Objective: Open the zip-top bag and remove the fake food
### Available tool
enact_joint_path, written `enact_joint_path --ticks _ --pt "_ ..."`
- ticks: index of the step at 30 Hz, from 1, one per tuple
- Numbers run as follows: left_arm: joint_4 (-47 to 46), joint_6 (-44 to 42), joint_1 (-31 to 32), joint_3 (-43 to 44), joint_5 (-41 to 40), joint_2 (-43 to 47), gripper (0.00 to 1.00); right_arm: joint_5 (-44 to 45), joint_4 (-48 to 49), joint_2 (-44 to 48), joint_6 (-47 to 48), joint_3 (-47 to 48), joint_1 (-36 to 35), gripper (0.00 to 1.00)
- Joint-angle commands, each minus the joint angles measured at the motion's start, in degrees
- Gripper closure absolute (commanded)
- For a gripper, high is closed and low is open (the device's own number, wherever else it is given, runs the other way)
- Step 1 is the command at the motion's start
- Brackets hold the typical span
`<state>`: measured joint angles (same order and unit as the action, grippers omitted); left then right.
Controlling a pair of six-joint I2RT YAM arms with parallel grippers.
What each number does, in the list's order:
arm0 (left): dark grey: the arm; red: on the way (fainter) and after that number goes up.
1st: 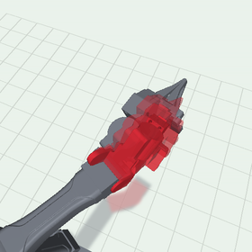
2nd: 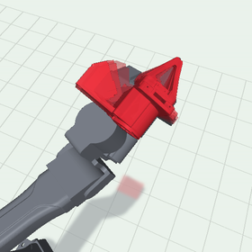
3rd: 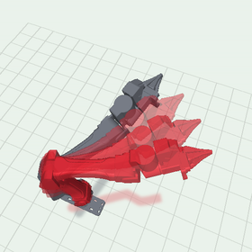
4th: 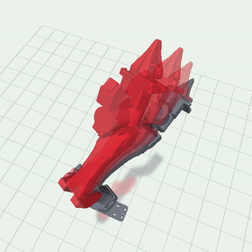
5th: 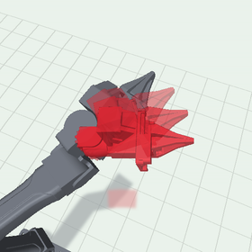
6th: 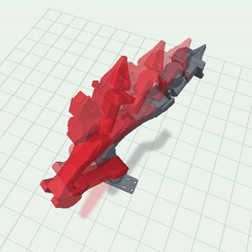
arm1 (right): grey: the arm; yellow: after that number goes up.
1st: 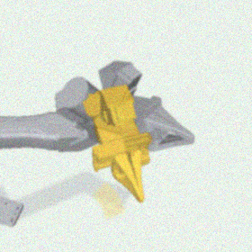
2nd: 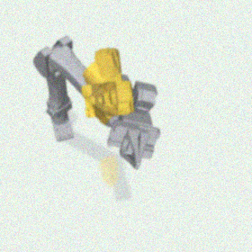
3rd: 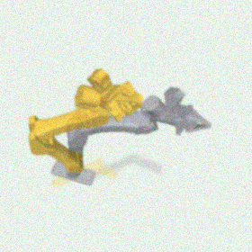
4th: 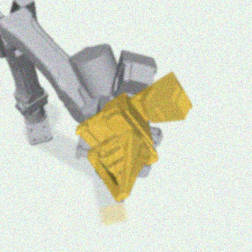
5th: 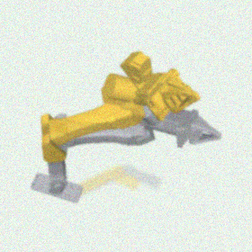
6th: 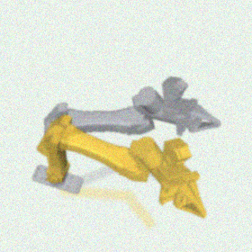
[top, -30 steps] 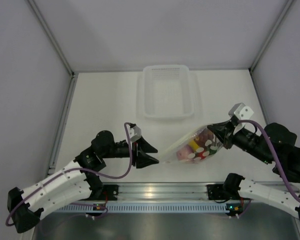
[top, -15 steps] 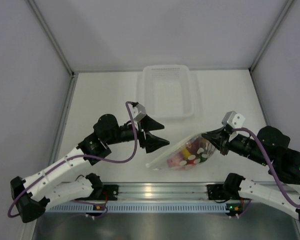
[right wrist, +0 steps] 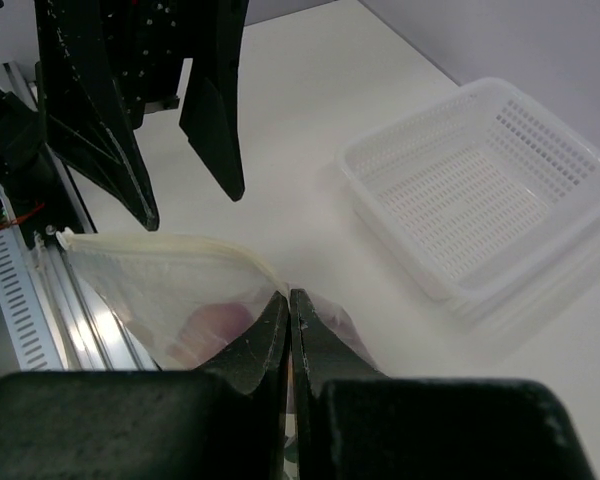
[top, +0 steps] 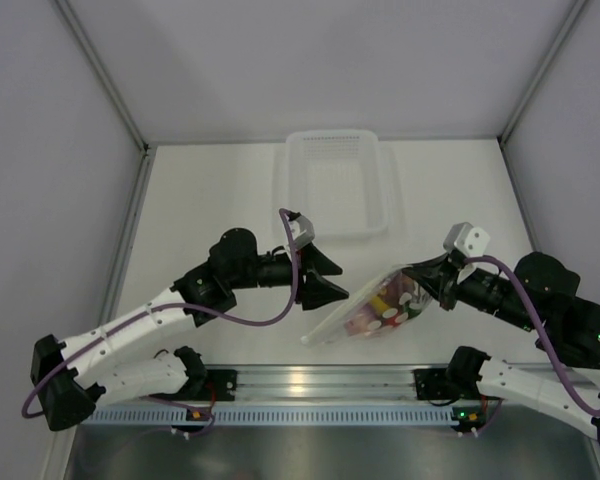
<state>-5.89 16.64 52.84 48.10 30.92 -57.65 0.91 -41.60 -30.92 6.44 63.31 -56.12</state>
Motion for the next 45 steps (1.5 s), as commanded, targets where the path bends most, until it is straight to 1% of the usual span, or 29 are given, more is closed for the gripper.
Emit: enact_joint_path --ticks 1,5,9,18,21,23,30,35,42,45 --pt "-2.4 0.3 1.3 1.5 2.0 -0.4 0.34 0.3 5.0 0.2 0.1 0.5 0.7 1.00" --pt "-2.4 0.2 2.8 1.4 1.7 -1.1 0.34 0.4 5.4 -0.4 0.1 0.5 0.7 1.00" --pt "-2.4 -0.3 3.8 0.9 -0.1 -1.6 0.38 0.1 5.7 -0.4 0.1 0.6 0.7 1.00" --pt "-2.4 1.4 4.1 1.5 -1.2 -1.7 0.37 0.9 5.6 -0.9 0.2 0.5 0.7 1.00" --pt "-1.7 2.0 4.0 2.1 -4.9 -1.0 0.36 1.1 5.7 -0.9 0.6 0.0 0.7 1.00" --pt "-1.3 2.1 4.1 2.4 -5.6 -0.3 0.36 1.5 5.8 -0.6 0.6 -0.4 0.7 1.00" --pt "-0.8 3.3 4.1 2.3 -5.4 1.0 0.37 2.4 6.4 0.0 0.6 -1.0 0.7 1.00" --pt "-0.8 3.7 4.1 1.7 -6.3 2.4 0.41 3.4 6.6 0.0 0.4 -0.7 0.7 1.00" --pt "-0.8 4.2 4.1 1.3 -5.9 2.3 0.42 3.8 6.8 0.1 0.3 -0.7 0.7 1.00" --pt "-0.9 4.6 4.1 1.5 -5.3 1.5 0.46 3.9 6.8 0.1 0.3 -0.6 0.7 1.00"
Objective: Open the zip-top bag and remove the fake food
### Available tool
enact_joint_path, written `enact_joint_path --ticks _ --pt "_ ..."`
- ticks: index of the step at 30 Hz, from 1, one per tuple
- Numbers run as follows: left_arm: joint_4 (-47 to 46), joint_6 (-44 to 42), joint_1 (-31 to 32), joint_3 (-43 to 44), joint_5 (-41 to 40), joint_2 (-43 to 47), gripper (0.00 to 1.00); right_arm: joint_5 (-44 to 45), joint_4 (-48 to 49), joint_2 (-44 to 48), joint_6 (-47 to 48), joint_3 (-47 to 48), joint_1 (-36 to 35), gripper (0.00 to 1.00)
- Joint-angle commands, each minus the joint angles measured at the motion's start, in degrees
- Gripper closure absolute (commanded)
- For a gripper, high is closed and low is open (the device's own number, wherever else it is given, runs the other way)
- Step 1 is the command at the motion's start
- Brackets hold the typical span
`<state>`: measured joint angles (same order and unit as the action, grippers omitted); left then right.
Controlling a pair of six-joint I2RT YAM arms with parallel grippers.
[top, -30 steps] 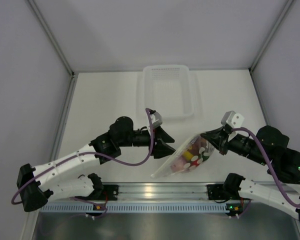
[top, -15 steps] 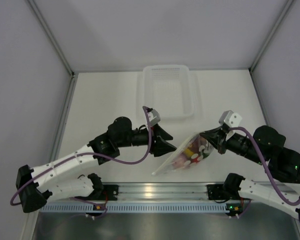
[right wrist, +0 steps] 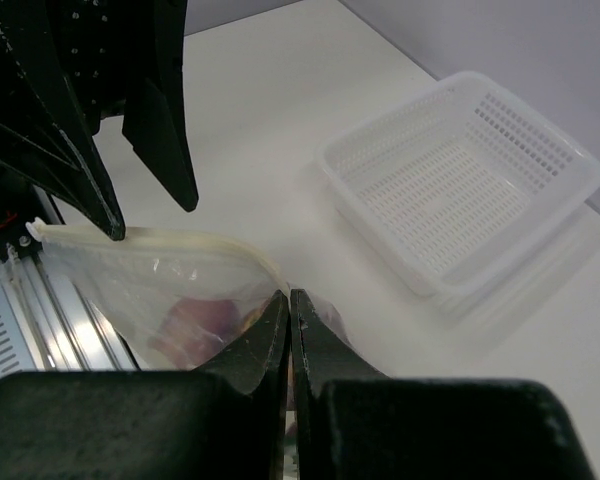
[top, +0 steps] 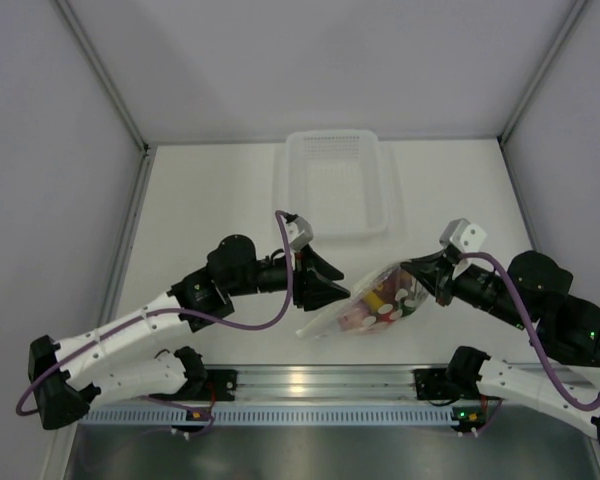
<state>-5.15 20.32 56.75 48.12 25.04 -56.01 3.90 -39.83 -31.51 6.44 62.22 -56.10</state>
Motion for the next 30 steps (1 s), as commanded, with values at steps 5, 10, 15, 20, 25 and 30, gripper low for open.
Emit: enact_joint_path --ticks 5,10,15,20,25,30 --pt "-1.6 1.3 0.4 0.9 -0.9 -0.8 0.50 0.2 5.3 1.0 0.3 0.4 0.6 1.00" --pt "-1.5 1.1 0.3 0.9 -2.8 0.7 0.49 0.2 5.2 1.1 0.5 -0.1 0.6 1.00" --pt "-1.5 0.5 0.3 0.8 -4.4 1.5 0.49 0.9 5.5 1.5 0.5 -0.8 0.6 1.00" --pt "-1.6 1.0 0.3 0.3 -3.1 0.7 0.49 1.1 5.6 2.0 0.5 -0.7 0.6 1.00" --pt "-1.7 1.7 0.3 0.6 0.2 -0.1 0.50 1.5 5.6 2.1 0.4 -0.5 0.6 1.00" --pt "-2.3 1.9 0.3 0.0 1.5 0.2 0.50 1.6 6.0 2.2 0.2 -0.9 0.6 1.00"
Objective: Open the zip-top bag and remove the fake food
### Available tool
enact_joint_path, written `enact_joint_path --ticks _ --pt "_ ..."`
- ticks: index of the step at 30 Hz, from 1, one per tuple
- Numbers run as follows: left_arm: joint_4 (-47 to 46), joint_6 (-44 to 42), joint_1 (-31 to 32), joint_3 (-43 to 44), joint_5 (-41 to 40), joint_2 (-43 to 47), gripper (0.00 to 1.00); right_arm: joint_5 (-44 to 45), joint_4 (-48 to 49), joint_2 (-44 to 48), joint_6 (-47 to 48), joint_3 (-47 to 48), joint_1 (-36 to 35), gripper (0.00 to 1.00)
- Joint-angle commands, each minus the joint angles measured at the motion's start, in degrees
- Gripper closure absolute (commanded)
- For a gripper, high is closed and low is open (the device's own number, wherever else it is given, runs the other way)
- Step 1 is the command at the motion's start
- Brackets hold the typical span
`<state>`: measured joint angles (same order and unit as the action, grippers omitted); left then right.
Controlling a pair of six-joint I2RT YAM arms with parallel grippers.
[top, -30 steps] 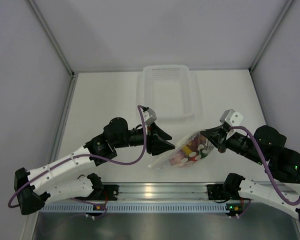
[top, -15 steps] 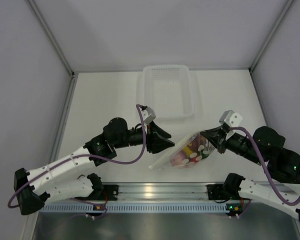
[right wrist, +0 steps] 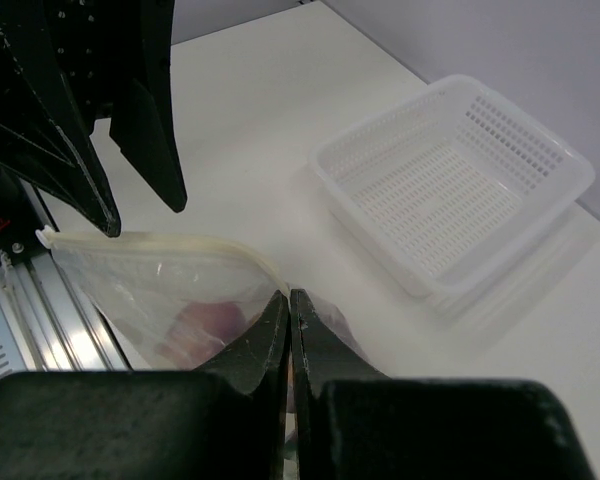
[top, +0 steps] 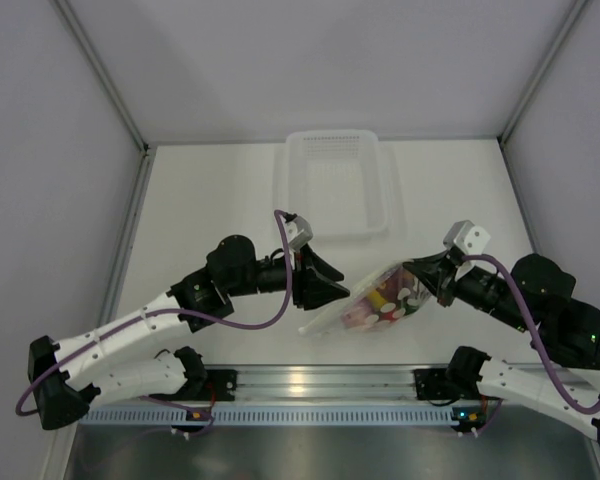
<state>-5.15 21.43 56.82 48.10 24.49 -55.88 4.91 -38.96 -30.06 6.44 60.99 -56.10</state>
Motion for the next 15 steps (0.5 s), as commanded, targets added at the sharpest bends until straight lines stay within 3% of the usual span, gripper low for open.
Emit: enact_joint_path --ticks 1,15 --pt "-2.3 1.0 0.3 0.0 2.1 0.1 0.50 0.7 5.3 0.7 0.2 0.4 0.6 1.00" --pt "-2.4 0.9 0.2 -0.8 -0.1 -0.4 0.53 -1.1 5.5 1.4 0.2 0.4 0.6 1.00"
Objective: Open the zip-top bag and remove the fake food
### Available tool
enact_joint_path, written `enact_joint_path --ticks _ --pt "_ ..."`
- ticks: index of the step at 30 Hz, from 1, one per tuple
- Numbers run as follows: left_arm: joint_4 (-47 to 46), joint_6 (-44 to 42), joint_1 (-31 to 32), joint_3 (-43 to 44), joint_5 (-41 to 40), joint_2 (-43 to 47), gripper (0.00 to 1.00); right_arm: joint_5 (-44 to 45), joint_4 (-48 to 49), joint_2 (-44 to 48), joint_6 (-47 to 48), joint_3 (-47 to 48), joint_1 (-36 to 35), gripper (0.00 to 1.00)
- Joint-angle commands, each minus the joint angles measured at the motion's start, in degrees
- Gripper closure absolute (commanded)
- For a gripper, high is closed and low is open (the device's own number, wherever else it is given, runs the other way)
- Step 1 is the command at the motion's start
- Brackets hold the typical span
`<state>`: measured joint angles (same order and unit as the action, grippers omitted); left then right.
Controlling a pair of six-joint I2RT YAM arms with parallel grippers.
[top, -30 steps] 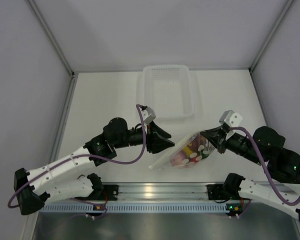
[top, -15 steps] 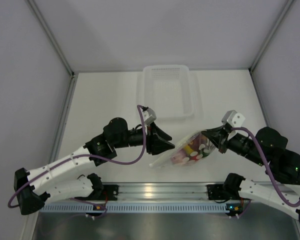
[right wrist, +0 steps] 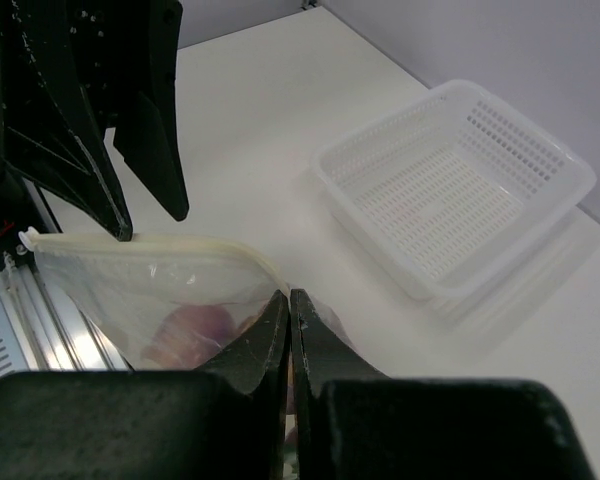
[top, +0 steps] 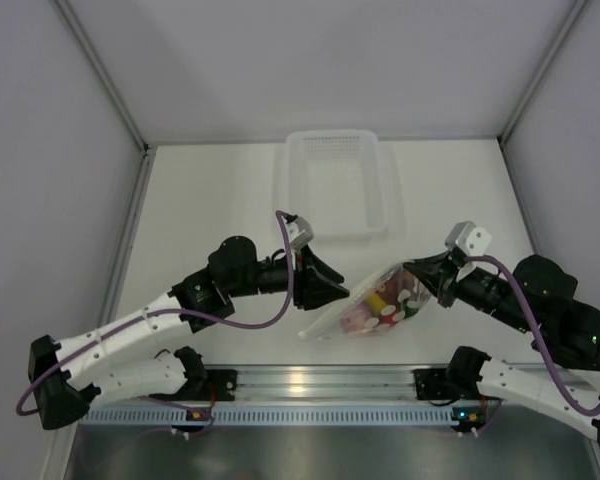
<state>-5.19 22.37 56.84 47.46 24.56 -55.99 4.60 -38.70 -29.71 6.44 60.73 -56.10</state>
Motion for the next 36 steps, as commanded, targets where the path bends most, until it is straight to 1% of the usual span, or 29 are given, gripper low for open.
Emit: enact_joint_path --ticks 1,8,15,21,24,25,27,28,29,31,32,33,35,36 --pt "-2.4 0.0 0.3 0.0 0.0 -0.4 0.53 -0.8 5.2 1.1 0.2 0.7 0.6 1.00" --pt "-4.1 1.4 0.4 -0.5 3.1 -0.9 0.53 -0.5 5.4 1.0 0.1 0.9 0.6 1.00" --pt "-6.1 2.9 0.7 -1.2 4.5 -2.0 0.53 0.4 6.4 0.5 -0.5 0.4 0.6 1.00" --pt "-6.1 2.9 1.1 -1.1 1.5 -3.2 0.53 0.4 7.4 0.1 -1.4 -0.2 0.6 1.00" --pt "-6.1 2.9 1.1 -1.1 -0.4 -3.5 0.59 0.2 7.5 -0.1 -1.7 -0.3 0.5 1.00" --pt "-6.1 2.8 1.1 -1.0 -0.7 -3.6 0.68 0.6 7.7 0.0 -1.9 -0.5 0.6 1.00" --pt "-6.1 2.5 1.2 -0.9 -3.0 -3.3 0.79 2.5 8.3 0.1 -2.8 -1.2 0.6 1.00" --pt "-6.1 2.4 1.1 -0.9 -4.5 -3.3 0.93 3.2 8.9 -0.1 -3.3 -1.7 0.6 1.00" --pt "-5.8 2.5 1.1 -1.0 -8.4 -2.8 0.99 5.0 9.3 -0.1 -4.6 -2.7 0.6 1.00" --pt "-4.4 2.2 1.1 -0.2 -13.0 -2.6 1.00 7.3 9.8 -1.2 -6.0 -3.7 0.6 1.00" --pt "-2.0 1.8 1.1 0.3 -14.9 -2.5 1.00 9.3 10.0 -1.7 -8.4 -4.2 0.6 0.96" --pt "-0.5 1.5 1.2 1.1 -18.8 -2.8 1.00 10.5 10.0 -3.0 -9.4 -4.5 0.6 0.79" --pt "4.5 0.0 1.2 4.0 -22.0 -3.3 1.00 13.2 10.2 -4.1 -11.8 -4.7 0.6 0.78" --pt "7.0 -0.4 1.2 5.0 -26.2 -3.7 1.00 13.9 10.4 -5.3 -12.5 -4.7 0.6 0.78"
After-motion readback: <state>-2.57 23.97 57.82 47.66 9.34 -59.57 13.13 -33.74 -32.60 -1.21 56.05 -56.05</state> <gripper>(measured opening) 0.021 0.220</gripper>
